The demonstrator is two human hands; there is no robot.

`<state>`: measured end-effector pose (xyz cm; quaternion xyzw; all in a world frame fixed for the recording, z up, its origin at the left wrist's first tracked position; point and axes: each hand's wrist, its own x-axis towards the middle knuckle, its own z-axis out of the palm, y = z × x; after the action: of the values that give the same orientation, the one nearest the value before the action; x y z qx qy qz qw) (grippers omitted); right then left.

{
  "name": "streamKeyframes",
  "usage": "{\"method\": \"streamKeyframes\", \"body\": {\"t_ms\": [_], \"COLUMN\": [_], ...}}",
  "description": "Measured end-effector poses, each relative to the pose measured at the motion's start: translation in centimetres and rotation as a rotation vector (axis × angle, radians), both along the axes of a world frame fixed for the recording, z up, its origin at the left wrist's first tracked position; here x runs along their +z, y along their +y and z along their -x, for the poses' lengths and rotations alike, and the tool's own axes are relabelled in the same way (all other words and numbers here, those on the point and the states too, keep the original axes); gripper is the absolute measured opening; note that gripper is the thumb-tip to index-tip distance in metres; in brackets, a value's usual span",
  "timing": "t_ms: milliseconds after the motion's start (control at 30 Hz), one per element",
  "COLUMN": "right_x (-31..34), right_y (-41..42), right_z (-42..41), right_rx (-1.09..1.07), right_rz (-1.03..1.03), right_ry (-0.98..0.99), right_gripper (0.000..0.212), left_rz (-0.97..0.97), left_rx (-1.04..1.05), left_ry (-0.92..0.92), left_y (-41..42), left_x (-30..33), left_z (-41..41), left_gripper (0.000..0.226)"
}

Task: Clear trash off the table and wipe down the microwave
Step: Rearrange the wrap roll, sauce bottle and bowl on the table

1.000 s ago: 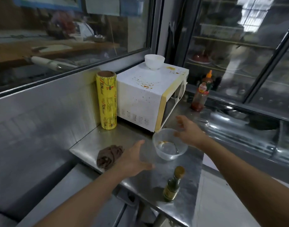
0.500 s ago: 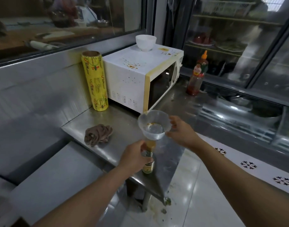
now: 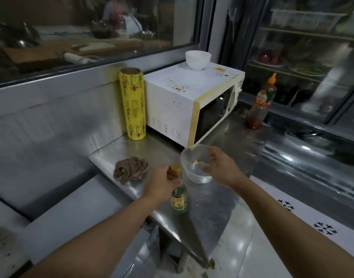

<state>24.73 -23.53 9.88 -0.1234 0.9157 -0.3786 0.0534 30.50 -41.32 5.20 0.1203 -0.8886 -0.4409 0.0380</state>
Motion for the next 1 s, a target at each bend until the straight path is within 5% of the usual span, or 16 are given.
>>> {"method": "streamKeyframes", "body": {"t_ms": [367, 567, 1000], "right_x": [-0.1, -1.1, -4.3], "right_y": [-9.9, -14.5, -19.8], "right_z": [7.6, 11.7, 17.5], "right_rx": [0.007, 0.04, 0.034], "right_rz": [0.045, 0.005, -0.034], "right_ry": [-0.098, -0.077, -0.15], "right_gripper": [0.064, 0.063, 0.065], "left_rz": [0.05, -0.031, 0.116], "left_rx": [0.167, 0.234, 0.368], "left_ry": [0.067, 0.056, 0.037], "left_y": [-12.7, -19.4, -26.0], "left_x": [3.4, 2.2, -1.0], "left_z": [9.0, 14.5, 22.8], "left_gripper": [0.025, 0.028, 0.03]}}
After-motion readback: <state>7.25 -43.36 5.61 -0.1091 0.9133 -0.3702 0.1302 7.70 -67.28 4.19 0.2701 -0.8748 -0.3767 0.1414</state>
